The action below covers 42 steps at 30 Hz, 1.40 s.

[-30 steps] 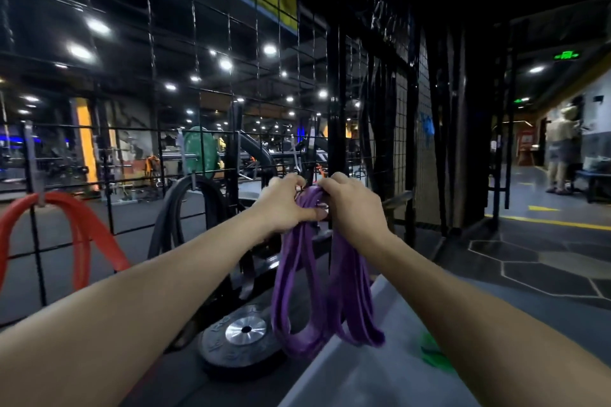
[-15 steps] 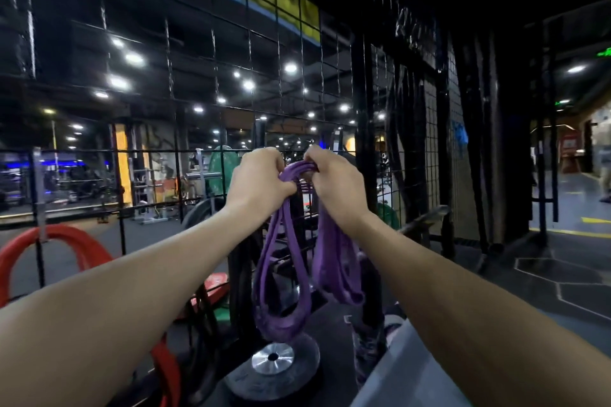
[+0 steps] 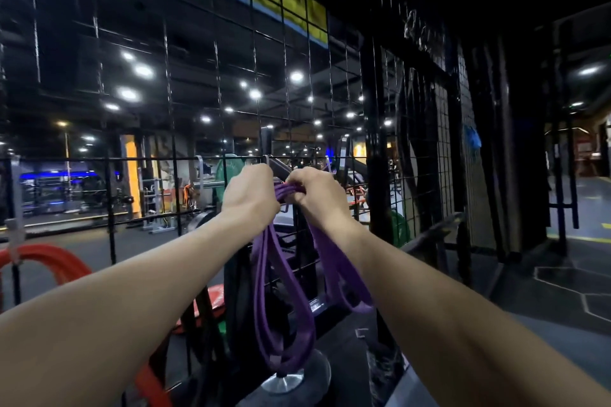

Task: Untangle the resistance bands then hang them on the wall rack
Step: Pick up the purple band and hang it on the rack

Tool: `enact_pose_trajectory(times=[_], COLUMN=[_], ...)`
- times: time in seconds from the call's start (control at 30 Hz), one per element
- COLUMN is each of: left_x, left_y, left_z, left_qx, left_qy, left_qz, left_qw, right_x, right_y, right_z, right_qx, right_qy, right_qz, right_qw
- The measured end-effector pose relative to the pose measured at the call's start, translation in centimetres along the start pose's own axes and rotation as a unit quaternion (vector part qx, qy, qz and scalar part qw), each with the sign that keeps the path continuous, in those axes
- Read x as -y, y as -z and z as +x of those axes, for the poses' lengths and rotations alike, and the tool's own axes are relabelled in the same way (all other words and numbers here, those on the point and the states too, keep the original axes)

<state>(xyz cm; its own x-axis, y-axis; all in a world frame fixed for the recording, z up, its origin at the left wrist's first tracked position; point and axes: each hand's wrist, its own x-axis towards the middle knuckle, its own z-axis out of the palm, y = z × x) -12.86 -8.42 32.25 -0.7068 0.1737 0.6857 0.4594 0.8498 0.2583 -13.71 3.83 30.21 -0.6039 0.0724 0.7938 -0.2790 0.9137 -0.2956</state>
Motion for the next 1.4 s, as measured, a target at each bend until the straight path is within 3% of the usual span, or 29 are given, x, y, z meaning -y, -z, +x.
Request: enact_pose_trajectory(times=[0.23,0.37,0.57,0.8,0.93,1.1,1.2,1.3,1.4], left_x=[-0.1,0.4,0.4,1.2,1.8,3.2,3.9,4.6,4.9], left_y=[-1.3,-1.3,-0.6,0.4,-0.2,-0.5,0.0,1.1,1.5], left_z=[-1.7,-2.2,-3.8,-7.9,-9.3,-9.8,-9.6,-9.3,-9.1], left_qx=[-0.005,-0.010,0.003,0.041,0.075,0.089,0.118,0.155,0.140], left_qy=[-0.023,-0.029,-0.067,-0.146,-0.216,-0.268,-0.304,-0.345,-0.369], left_qz=[-0.011,-0.027,-0.006,0.133,0.277,0.364,0.363,0.292,0.236], left_qw=[1.000,0.999,0.998,0.980,0.933,0.887,0.873,0.878,0.888], right_x=[-1.5,-0.9,1.6,2.8,2.2,1.7,1.0,0.3,0.5], right_y=[-1.1,-1.8,-2.6,-1.8,-1.3,-1.6,-1.2,-0.6,-1.0], right_z=[-2.5,-6.0,-10.2,-9.9,-10.2,-10.8,-10.8,-11.0,-11.4], right_qx=[-0.007,-0.076,0.073,0.082,0.133,0.164,0.150,0.127,0.113], right_qy=[-0.006,-0.033,-0.114,-0.152,-0.171,-0.177,-0.159,-0.145,-0.127], right_qz=[0.012,0.139,0.255,0.152,0.176,0.182,0.127,0.054,0.057], right_qw=[1.000,0.987,0.958,0.973,0.960,0.953,0.968,0.980,0.984])
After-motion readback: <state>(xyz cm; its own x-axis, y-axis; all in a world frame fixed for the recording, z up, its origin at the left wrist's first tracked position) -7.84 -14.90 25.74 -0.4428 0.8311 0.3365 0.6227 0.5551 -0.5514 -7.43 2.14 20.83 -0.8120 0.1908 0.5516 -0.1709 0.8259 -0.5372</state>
